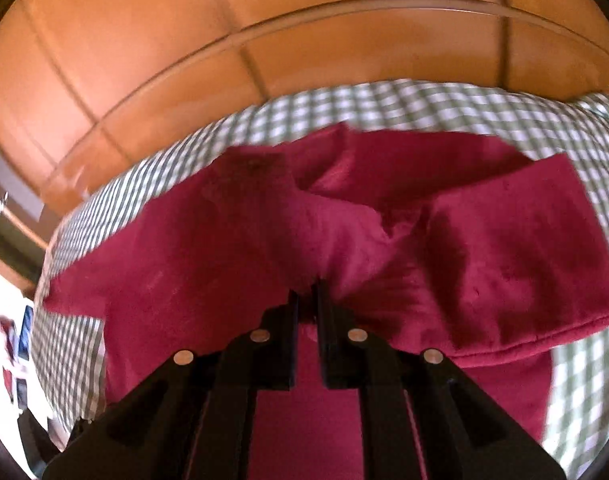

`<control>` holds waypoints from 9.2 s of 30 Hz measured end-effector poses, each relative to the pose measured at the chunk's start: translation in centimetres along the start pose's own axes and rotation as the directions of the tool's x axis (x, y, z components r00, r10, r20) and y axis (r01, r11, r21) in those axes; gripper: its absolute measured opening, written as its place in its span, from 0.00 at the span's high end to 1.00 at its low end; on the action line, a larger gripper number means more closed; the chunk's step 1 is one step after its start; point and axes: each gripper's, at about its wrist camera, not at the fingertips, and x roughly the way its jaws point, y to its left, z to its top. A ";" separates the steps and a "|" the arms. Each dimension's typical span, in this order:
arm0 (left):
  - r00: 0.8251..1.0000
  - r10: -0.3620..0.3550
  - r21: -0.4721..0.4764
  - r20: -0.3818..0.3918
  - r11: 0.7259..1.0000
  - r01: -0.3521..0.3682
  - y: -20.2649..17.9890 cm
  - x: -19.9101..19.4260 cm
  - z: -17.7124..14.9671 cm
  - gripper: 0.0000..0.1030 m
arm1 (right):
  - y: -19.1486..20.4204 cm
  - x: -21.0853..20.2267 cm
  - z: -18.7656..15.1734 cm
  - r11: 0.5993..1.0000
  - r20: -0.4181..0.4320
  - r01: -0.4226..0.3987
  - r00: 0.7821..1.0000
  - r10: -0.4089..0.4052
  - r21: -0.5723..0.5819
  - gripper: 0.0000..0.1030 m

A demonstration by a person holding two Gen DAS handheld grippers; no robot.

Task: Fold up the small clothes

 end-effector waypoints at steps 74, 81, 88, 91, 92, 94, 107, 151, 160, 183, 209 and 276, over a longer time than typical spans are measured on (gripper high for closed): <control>1.000 -0.002 -0.573 0.006 0.820 0.005 16.3 0.0 9.2 0.31 | -8.4 2.0 -2.1 0.940 0.156 0.341 0.928 -0.338 0.009 0.19; 0.991 0.119 -0.778 0.067 0.627 -0.023 27.0 -5.5 3.8 0.31 | -7.9 1.8 -2.4 0.935 0.163 0.355 0.923 -0.350 -0.002 0.19; 0.987 0.124 -0.924 0.104 0.379 0.050 36.4 -7.3 0.6 0.29 | -7.8 1.9 -2.5 0.929 0.168 0.370 0.916 -0.363 -0.007 0.19; 0.982 0.144 -0.947 0.119 0.313 0.069 39.1 -7.5 0.5 0.41 | -7.8 1.9 -2.5 0.928 0.168 0.373 0.915 -0.366 -0.008 0.18; 0.982 0.152 -0.952 0.110 0.300 0.060 39.9 -7.3 0.7 0.53 | -7.8 1.9 -2.5 0.928 0.168 0.373 0.915 -0.366 -0.008 0.18; 0.985 0.146 -0.956 0.095 0.289 0.049 41.1 -6.7 1.0 0.70 | -7.8 1.9 -2.5 0.927 0.167 0.376 0.914 -0.369 -0.010 0.18; 0.974 0.208 -0.885 0.088 0.465 -0.020 40.9 -6.5 5.3 0.95 | -7.9 2.0 -2.7 0.924 0.168 0.383 0.912 -0.375 -0.016 0.18; 0.990 0.137 -0.438 -0.015 0.889 -0.130 15.0 -2.6 5.4 0.27 | 13.9 8.0 0.7 0.972 -0.118 -0.219 0.971 0.208 -0.087 0.91; 0.982 0.171 -0.502 -0.079 0.844 -0.188 13.6 0.8 8.2 0.22 | 10.0 -5.0 3.9 0.969 0.224 -0.155 0.954 0.198 -0.194 0.92; 0.940 0.296 -0.304 -0.168 0.891 -0.336 8.9 4.6 8.7 0.24 | -11.3 -0.7 -2.5 0.959 0.123 0.214 0.963 -0.238 0.183 0.96; 0.999 -0.001 -0.171 0.040 0.985 0.008 3.7 6.5 19.1 0.24 | -6.6 2.5 1.9 0.971 0.113 0.232 0.965 -0.237 0.057 0.39; 0.987 0.154 -0.038 -0.054 0.987 -0.156 1.1 -4.7 -1.1 0.15 | -4.0 -5.5 -15.6 0.973 0.074 0.224 0.973 -0.220 -0.063 0.02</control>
